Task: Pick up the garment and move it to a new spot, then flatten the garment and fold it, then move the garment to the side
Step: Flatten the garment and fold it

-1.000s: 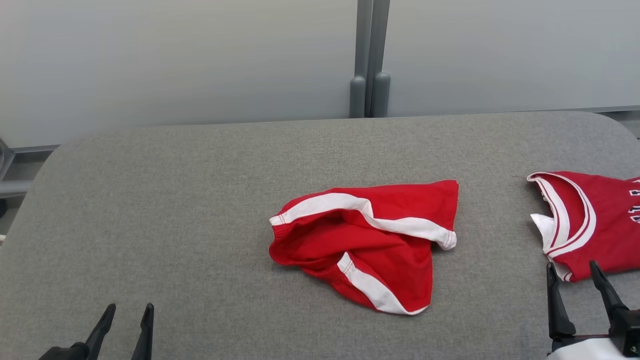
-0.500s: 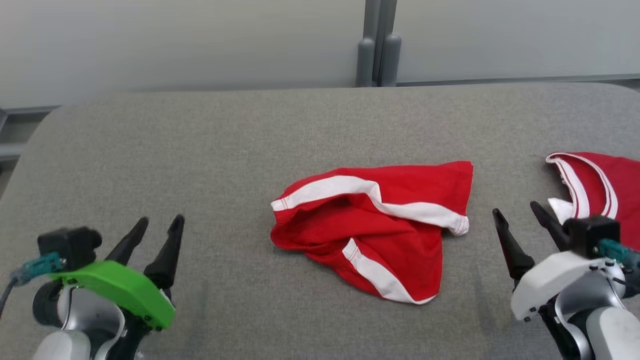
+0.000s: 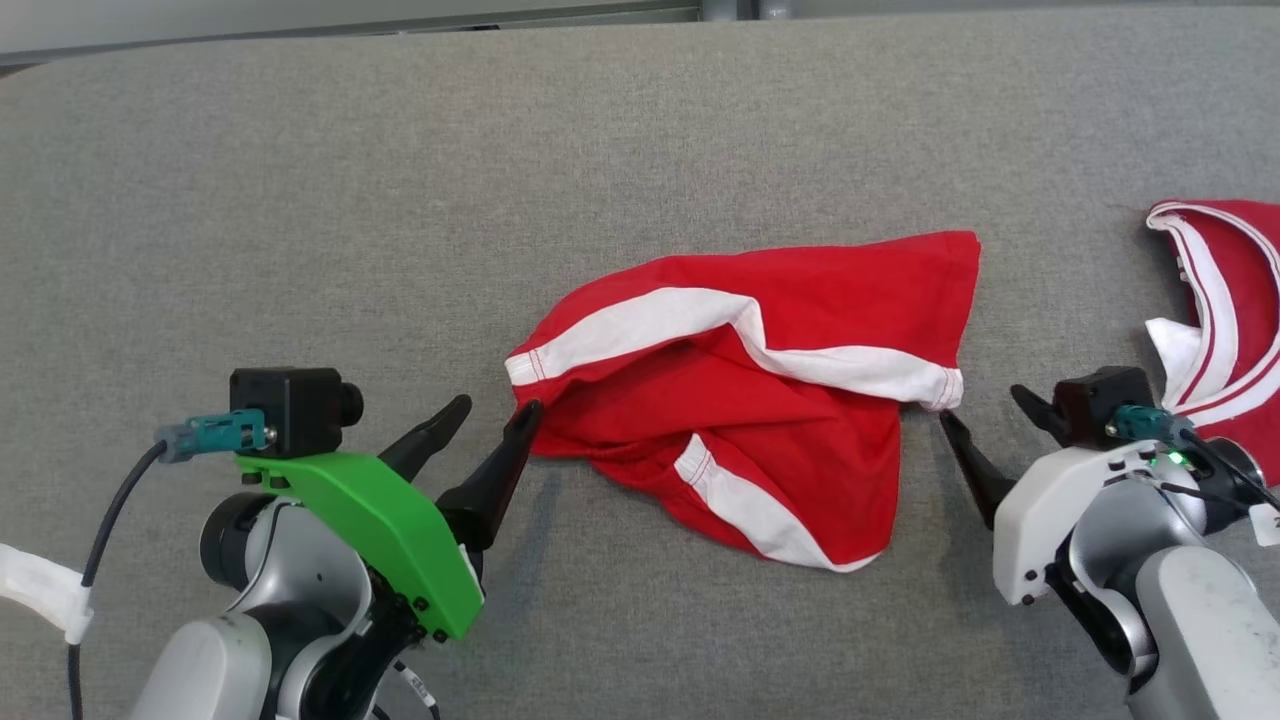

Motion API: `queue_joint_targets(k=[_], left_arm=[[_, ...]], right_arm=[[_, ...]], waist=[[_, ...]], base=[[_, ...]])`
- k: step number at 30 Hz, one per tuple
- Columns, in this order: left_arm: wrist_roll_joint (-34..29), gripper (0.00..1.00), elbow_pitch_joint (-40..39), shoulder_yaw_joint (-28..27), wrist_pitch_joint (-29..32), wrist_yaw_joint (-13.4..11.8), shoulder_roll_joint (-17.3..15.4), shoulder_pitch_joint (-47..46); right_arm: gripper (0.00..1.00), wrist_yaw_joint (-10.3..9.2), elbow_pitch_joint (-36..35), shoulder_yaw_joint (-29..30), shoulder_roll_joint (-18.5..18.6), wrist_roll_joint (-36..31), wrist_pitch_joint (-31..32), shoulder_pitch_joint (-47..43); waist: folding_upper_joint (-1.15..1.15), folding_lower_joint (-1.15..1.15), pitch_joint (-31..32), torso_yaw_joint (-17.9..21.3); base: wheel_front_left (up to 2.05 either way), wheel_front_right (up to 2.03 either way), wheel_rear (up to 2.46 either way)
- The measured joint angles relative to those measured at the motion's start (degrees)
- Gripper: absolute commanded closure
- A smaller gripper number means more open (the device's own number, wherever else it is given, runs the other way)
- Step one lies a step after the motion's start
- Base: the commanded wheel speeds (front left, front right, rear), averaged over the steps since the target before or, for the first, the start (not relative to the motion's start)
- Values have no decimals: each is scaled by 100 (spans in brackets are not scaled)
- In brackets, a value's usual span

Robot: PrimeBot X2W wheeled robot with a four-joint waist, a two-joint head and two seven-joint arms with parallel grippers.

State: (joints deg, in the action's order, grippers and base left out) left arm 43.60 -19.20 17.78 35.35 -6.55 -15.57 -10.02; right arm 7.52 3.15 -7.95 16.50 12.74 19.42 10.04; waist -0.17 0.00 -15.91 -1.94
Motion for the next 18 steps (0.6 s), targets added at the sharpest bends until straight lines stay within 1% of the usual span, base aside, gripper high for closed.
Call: queue_joint_targets(k=[4,10,14,18], left_arm=[[-24,0,-51,114,73,-48,75,-14],[-38,0,-2,111,88,-78,105,-248],[-25,0,59,112,92,-81,140,-298],[7,0,120,110,148,-81,109,-298]], right_arm=[[0,-1,313,-309,-58,159,-151,218],[0,-1,503,-502,-11,314,-392,428],[0,-1,482,-615,59,432,-405,444],[0,-1,254,-750,193,568,-298,441]], waist=[[0,0,-252,41],[0,0,-426,60],[0,1,-394,51],[0,0,-350,55]], base=[[0,0,0],[0,0,0],[0,0,0],[0,0,0]])
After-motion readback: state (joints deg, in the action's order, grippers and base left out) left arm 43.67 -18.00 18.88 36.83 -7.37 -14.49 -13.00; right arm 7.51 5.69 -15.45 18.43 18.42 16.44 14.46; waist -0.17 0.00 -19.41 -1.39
